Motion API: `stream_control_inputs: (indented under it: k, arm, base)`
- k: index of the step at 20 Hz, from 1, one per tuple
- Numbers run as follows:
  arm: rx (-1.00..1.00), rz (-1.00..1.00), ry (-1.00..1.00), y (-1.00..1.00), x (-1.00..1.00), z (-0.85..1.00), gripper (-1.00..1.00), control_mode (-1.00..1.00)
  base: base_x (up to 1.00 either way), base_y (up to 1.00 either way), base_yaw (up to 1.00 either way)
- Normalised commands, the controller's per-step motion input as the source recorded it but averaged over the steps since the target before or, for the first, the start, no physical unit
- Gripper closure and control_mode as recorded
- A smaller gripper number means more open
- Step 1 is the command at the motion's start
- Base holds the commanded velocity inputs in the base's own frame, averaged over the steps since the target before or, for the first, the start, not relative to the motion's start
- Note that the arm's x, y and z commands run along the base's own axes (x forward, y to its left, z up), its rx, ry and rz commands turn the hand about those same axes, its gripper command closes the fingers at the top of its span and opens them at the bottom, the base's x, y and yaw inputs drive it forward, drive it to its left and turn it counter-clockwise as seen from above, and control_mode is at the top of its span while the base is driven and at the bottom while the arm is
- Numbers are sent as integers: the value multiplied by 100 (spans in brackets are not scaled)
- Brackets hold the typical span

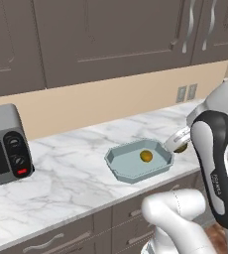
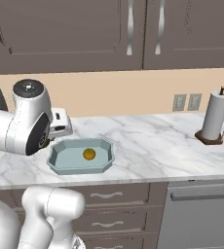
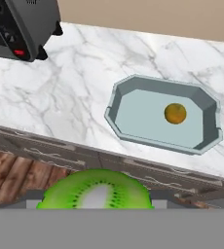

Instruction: Pick the kiwi and orange from the fridge and place them inside the tupperware on the counter.

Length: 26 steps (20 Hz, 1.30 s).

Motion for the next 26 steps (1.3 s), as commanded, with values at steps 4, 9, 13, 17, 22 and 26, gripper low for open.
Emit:
stream_control_inputs:
  k: [4,9,13,17,22,26]
  arm:
    - [-4,-3,0,-17,24,-96,100,-100]
    - [-4,-4,-5,-1,62,-83,100,-100]
    - [0,-6,0,0,72,-59,100,-100]
    - [0,-8,0,1,72,-45,100,-100]
    - [0,-6,0,6,57,-33,100,-100]
    - [0,-5,0,12,34,-17,100,-100]
  base:
    - [0,0,0]
    - [0,0,0]
    - [0,0,0]
    - [0,0,0]
    - [0,0,0]
    - [0,0,0]
